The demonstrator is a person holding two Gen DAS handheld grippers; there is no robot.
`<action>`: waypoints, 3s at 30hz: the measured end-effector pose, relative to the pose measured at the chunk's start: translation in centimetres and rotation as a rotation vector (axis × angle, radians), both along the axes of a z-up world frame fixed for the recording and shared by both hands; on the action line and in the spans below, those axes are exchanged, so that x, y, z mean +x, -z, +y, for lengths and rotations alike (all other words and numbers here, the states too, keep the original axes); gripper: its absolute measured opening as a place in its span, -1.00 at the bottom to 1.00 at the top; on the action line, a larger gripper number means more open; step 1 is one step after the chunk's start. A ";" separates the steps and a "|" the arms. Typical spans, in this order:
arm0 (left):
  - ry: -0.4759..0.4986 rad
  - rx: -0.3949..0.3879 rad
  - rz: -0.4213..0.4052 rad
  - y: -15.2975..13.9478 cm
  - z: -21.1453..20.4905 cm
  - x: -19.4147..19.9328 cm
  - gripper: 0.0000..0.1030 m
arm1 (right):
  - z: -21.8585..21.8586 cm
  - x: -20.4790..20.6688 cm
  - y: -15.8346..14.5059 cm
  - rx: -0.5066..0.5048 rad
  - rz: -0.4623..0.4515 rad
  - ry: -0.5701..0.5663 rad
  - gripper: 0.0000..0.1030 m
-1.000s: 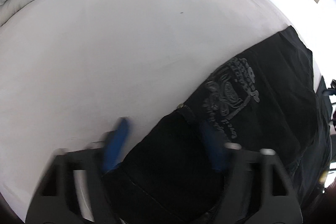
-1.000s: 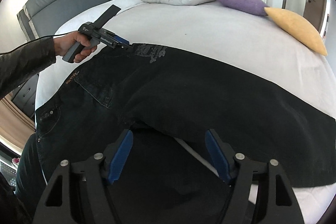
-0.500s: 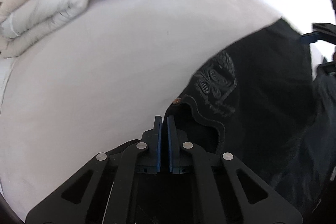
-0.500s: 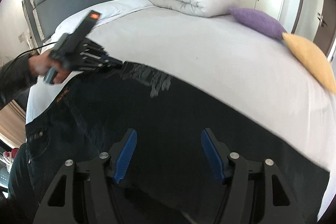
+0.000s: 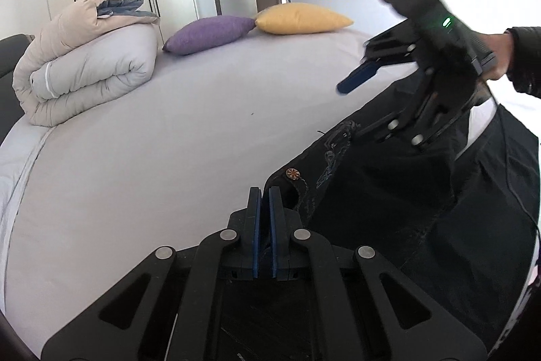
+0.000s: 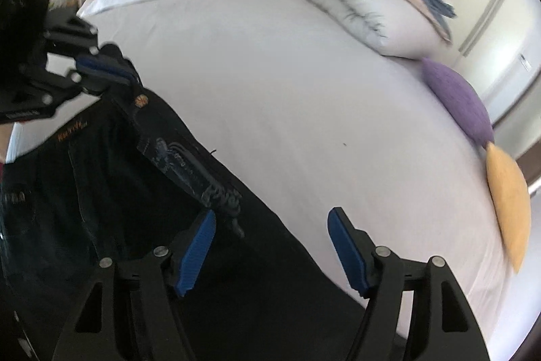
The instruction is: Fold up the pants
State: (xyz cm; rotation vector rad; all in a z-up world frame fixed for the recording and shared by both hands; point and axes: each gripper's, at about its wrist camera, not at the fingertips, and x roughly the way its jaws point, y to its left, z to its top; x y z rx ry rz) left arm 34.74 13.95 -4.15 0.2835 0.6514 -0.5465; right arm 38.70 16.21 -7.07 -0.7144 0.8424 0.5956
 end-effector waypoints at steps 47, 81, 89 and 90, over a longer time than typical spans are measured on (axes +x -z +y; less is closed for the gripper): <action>0.064 -0.003 0.253 7.0 4.8 -27.3 -0.94 | 12.1 -32.7 11.1 -0.403 -0.190 -0.256 -0.88; -0.076 -0.165 0.209 2.9 5.6 -30.9 -0.81 | 13.4 -37.7 14.4 -0.449 -0.278 -0.167 -0.82; -0.145 -0.094 0.387 8.3 -2.9 -23.7 -0.81 | 10.8 -36.7 11.7 -0.217 -0.261 0.014 -0.38; -0.153 -0.090 0.400 9.3 -3.2 -23.3 -0.81 | 10.0 -36.5 10.8 -0.162 -0.240 0.054 -0.14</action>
